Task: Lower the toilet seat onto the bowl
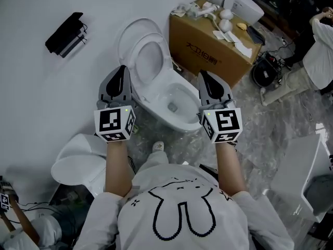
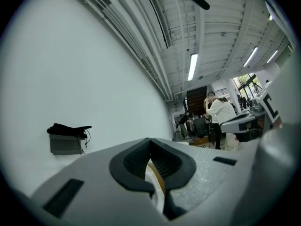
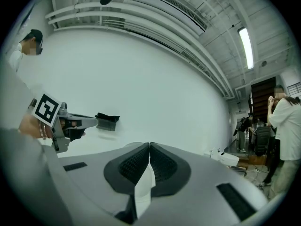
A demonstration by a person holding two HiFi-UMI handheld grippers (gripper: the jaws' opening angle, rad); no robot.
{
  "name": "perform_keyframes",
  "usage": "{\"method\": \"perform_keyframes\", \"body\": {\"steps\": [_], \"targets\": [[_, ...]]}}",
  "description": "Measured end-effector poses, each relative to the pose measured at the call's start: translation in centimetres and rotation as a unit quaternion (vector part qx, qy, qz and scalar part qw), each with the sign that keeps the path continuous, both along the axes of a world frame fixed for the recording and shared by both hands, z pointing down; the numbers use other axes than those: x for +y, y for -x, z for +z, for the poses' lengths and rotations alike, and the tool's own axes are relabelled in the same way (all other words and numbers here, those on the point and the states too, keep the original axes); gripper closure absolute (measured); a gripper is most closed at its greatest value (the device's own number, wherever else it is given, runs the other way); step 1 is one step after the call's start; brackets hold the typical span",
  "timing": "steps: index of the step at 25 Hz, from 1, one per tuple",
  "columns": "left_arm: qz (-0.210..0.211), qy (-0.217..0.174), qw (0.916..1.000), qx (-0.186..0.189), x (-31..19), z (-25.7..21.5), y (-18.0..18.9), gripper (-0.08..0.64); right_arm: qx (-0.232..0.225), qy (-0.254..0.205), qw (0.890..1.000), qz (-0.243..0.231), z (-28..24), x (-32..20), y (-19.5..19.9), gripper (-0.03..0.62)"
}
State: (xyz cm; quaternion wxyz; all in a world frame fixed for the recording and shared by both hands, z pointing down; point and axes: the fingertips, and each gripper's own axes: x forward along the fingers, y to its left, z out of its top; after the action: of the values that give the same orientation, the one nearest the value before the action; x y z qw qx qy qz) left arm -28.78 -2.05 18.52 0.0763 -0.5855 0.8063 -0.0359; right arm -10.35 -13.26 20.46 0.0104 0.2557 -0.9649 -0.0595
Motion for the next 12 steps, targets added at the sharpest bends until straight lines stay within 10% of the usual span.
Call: {"method": "perform_keyframes", "body": {"steps": [12], "targets": [[0.048,0.033,0.9981,0.019,-7.8,3.7,11.1,0.549,0.010,0.029,0.997,0.067,2.9,-6.2,8.9,0.563]]}}
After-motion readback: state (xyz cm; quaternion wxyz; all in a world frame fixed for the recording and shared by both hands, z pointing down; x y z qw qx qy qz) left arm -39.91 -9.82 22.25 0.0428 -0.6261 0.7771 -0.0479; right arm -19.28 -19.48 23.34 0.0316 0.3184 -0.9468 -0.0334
